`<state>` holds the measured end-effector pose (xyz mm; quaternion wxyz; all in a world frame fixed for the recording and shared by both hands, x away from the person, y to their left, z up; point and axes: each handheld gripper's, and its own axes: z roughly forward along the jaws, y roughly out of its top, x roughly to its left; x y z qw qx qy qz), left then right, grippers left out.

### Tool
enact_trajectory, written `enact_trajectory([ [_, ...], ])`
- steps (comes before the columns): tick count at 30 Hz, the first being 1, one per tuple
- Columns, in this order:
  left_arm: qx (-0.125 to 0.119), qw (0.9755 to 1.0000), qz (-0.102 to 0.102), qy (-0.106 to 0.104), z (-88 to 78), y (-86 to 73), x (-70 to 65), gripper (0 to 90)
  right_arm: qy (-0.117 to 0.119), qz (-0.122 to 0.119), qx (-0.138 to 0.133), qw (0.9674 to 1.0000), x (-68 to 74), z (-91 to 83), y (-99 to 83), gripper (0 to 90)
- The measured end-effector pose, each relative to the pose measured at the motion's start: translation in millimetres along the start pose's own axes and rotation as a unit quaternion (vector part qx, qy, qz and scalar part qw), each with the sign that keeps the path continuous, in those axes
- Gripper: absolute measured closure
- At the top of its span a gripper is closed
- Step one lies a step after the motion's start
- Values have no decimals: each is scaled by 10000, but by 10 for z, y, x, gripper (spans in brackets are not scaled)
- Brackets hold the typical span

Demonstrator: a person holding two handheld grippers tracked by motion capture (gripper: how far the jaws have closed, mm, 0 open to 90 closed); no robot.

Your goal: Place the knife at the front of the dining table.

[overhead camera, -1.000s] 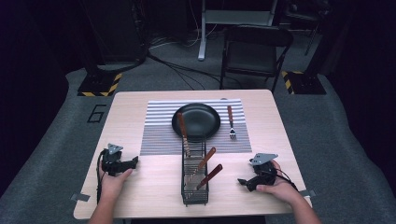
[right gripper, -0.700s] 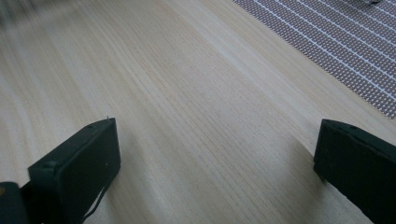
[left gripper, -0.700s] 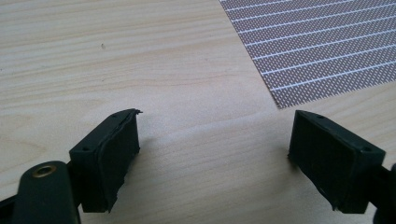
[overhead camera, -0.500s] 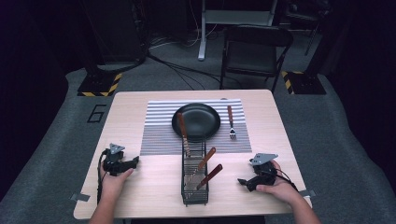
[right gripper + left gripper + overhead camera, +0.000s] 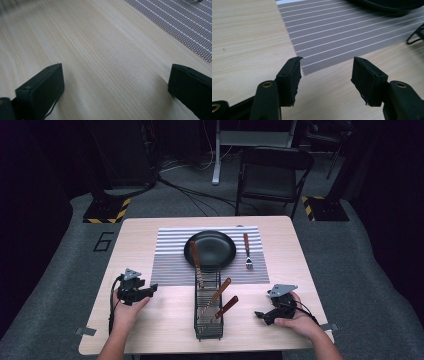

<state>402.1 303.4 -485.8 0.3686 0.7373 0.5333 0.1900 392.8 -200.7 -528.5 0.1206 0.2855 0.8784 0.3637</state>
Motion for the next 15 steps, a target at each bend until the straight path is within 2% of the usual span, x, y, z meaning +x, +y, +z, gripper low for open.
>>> enact_trajectory([
  [7, -15, 9998, 118, -178, -98, 157, -125, 436, 3, -3, 12, 10000, 1, -1, 1, 0],
  [12, -118, 9993, 36, -353, -156, 294, -219, 439, 3, 19, 17, 10000, 4, -2, 0, 0],
  [15, -142, 9986, 84, -495, -176, 382, -287, 445, 3, -10, 9, 10000, 0, -1, 0, 0],
])
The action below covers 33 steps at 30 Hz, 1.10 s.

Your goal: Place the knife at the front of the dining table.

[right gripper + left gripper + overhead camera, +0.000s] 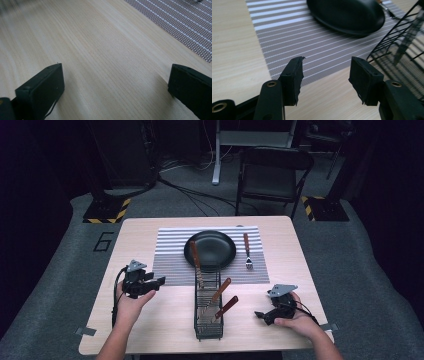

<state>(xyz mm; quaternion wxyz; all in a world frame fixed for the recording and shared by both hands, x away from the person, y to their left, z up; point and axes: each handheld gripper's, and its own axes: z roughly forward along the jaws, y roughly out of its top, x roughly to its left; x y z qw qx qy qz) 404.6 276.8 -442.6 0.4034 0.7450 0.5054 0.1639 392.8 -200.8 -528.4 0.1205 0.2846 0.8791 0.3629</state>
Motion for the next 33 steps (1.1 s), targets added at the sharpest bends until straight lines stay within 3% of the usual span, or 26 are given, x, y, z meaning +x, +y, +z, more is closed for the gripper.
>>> enact_trajectory([
  [4, 86, 9999, 103, -82, 8, 103, -89, 502, 7, 61, 31, 10000, 9, -4, -1, 0],
  [17, 80, 9988, 384, -299, 23, 327, -307, 548, 7, 64, 33, 10000, 10, -5, -1, 0],
  [27, -77, 9976, 504, -463, 12, 476, -449, 547, 1, 62, 28, 10000, 10, -4, -1, 0],
  [33, -66, 9964, 633, -567, 90, 548, -562, 514, 7, 62, 33, 10000, 9, -5, -1, 0],
])
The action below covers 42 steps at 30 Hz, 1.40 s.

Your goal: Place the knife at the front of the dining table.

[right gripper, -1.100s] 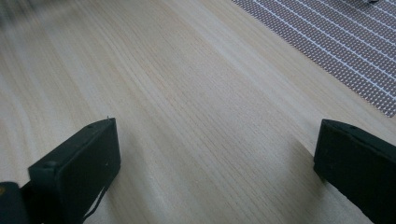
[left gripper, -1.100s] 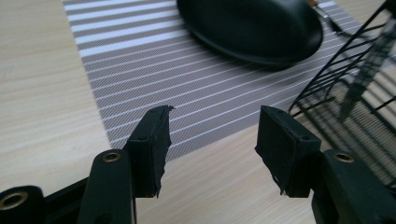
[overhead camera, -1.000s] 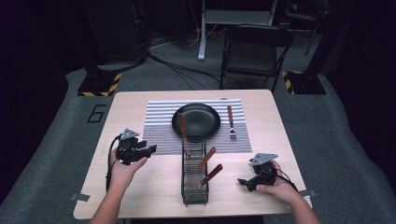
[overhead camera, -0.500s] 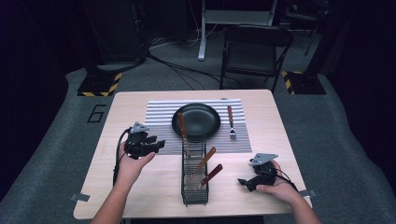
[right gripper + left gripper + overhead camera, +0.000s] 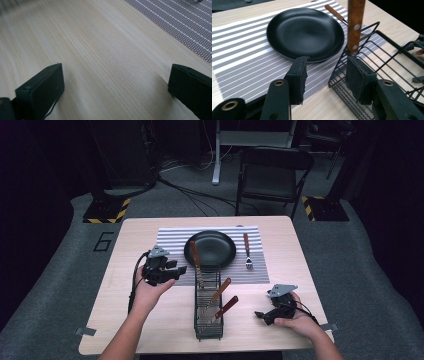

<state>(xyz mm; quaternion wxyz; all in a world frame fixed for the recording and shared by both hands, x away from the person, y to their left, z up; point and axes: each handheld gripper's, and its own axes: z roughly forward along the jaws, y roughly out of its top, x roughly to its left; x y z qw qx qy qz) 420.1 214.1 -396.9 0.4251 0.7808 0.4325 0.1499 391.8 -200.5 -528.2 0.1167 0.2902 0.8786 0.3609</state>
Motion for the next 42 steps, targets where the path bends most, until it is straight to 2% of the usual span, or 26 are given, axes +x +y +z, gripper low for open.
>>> enact_trajectory([
  [10, -90, 9997, 43, -236, 143, 126, -129, 517, 0, -21, -3, 10000, -3, 0, 1, 0],
  [21, -38, 9997, 8, -238, 331, 146, -180, 549, -5, -32, -24, 10000, -5, 4, 0, 0],
  [27, -91, 9997, 14, -241, 365, 153, -179, 593, 2, -1, 2, 10000, 0, 0, 0, 0],
  [32, -40, 9997, 42, -242, 402, 151, -185, 634, 1, 1, -1, 10000, 0, 0, 0, 0],
  [34, -69, 9997, 99, -200, 402, 147, -206, 646, 1, -1, 0, 10000, 0, 0, 0, 0],
  [42, -288, 9993, 90, -226, 323, 118, -225, 718, 3, -2, 0, 10000, -1, 0, 0, 0],
])
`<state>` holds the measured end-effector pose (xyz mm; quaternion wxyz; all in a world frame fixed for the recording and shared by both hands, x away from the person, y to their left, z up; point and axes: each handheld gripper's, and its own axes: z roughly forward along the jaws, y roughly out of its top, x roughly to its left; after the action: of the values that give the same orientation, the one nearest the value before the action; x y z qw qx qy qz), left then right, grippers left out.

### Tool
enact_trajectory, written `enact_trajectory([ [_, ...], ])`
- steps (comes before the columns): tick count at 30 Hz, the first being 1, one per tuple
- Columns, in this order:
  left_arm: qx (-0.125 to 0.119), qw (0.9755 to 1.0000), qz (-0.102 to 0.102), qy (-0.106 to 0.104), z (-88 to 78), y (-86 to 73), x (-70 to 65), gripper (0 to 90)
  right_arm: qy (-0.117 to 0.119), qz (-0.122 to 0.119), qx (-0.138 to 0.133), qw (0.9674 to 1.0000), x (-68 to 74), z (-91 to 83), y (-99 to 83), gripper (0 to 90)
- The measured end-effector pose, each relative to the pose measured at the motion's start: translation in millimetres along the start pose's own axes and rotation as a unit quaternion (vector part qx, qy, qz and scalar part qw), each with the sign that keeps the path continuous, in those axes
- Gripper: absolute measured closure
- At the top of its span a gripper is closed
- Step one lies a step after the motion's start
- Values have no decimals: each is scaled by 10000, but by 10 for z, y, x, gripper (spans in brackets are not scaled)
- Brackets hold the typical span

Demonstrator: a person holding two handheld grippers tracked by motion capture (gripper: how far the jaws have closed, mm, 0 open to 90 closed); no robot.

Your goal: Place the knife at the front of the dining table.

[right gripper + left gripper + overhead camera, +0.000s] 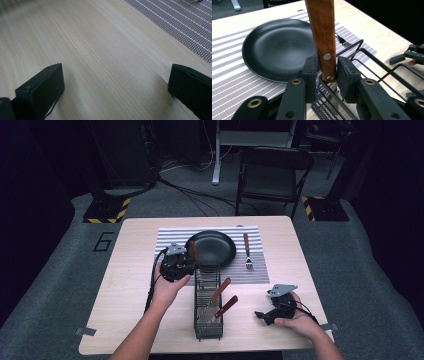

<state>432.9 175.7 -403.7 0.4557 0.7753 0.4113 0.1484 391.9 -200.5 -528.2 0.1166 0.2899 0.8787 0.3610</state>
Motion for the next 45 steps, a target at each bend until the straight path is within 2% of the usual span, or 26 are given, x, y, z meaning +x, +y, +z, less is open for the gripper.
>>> enact_trajectory([
  [8, -92, 9999, 61, -21, -60, -11, -45, 742, -2, -17, -4, 10000, -3, 0, 1, 0],
  [15, -59, 10000, 41, 28, 4, -3, -95, 745, -6, -46, -27, 10000, -7, 4, 0, 0],
  [17, -79, 9999, -56, 45, 8, -8, -98, 747, -17, -75, -45, 10000, -11, 6, 1, 0],
  [22, -147, 9998, -127, -26, 1, -27, -102, 757, -3, -32, -24, 10000, -5, 4, 0, 0],
  [25, -204, 9997, -103, -73, -14, -41, -138, 764, -1, 1, -5, 10000, 0, 1, 0, 0],
  [31, -220, 9995, 223, 17, -62, -61, -267, 767, -4, -44, -30, 10000, -7, 4, 0, 0],
  [34, -233, 9995, 193, -73, -75, -65, -287, 768, -10, -37, -35, 10000, -6, 5, 0, 0],
  [40, -247, 9994, 219, -84, -122, -35, -306, 767, -5, -53, -30, 10000, -8, 4, 1, 0],
  [45, -263, 9993, 205, -143, -200, 68, -289, 768, -4, -33, -25, 10000, -5, 4, 0, 0],
])
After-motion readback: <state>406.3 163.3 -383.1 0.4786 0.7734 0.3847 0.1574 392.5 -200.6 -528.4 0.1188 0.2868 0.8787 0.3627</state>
